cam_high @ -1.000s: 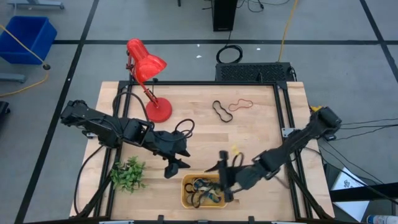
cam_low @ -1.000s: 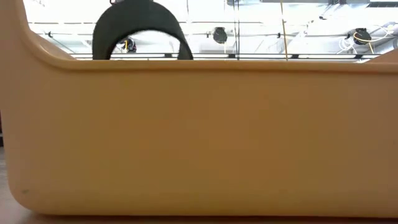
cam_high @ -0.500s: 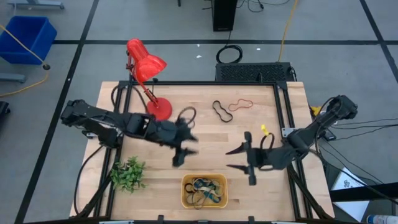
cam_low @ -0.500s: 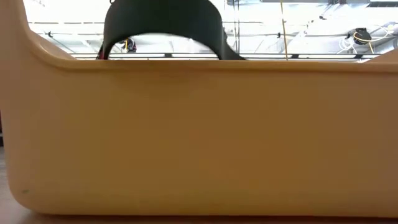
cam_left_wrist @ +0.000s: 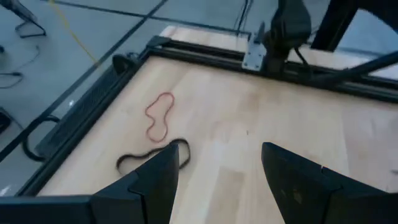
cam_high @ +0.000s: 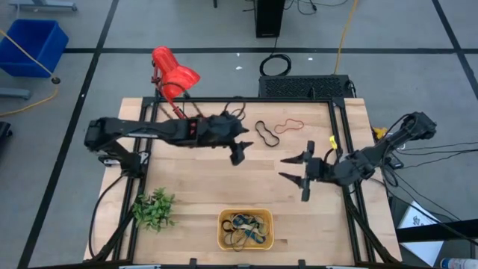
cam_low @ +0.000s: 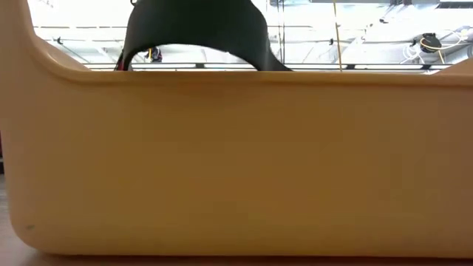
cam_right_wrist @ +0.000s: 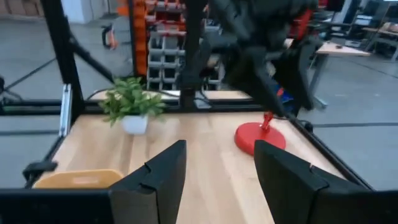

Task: Pick and place rubber bands into bin
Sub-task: Put the black rubber band into the bin

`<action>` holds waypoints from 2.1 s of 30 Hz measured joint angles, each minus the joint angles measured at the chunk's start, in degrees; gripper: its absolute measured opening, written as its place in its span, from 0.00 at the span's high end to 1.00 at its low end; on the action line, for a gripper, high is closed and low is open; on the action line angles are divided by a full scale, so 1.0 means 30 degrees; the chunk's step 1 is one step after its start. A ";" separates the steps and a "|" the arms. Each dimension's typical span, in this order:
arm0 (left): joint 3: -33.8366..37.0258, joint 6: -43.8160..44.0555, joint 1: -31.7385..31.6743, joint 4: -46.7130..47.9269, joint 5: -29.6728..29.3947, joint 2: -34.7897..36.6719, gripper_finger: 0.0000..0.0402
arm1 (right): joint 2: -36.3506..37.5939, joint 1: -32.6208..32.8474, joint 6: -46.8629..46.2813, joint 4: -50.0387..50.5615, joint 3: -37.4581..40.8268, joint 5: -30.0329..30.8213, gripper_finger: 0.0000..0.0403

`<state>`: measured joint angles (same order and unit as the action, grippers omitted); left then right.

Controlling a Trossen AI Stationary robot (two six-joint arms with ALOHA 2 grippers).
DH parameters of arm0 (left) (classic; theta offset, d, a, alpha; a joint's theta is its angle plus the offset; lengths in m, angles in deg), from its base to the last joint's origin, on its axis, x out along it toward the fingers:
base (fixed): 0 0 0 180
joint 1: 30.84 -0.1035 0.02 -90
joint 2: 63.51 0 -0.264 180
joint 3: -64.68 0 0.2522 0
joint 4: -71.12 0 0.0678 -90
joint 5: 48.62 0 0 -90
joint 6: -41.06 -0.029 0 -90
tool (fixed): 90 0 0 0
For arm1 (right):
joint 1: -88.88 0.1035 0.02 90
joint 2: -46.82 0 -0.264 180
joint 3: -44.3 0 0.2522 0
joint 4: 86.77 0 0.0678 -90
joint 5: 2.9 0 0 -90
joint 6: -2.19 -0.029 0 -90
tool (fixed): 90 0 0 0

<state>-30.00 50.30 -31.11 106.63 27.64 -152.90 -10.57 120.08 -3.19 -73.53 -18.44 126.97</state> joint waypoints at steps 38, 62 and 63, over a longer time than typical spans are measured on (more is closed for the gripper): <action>-0.2008 -0.8958 -0.4422 -0.6575 0.7086 -1.1189 0.41 | 0.0418 -0.1213 0.0530 -0.0492 0.0846 0.1302 0.55; -0.5602 -1.0896 -0.4436 -0.1726 0.6282 -1.3913 0.41 | 0.0418 -0.1340 -0.0053 -0.0469 0.0846 0.1214 0.55; -0.5585 -1.0899 -0.4436 -0.1697 0.6142 -1.3973 0.41 | 0.0418 -0.1340 -0.0053 -0.0469 0.0846 0.1214 0.55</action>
<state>-46.76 17.61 -44.42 101.53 46.07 -194.82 -9.32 116.06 -3.35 -74.94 -15.90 130.61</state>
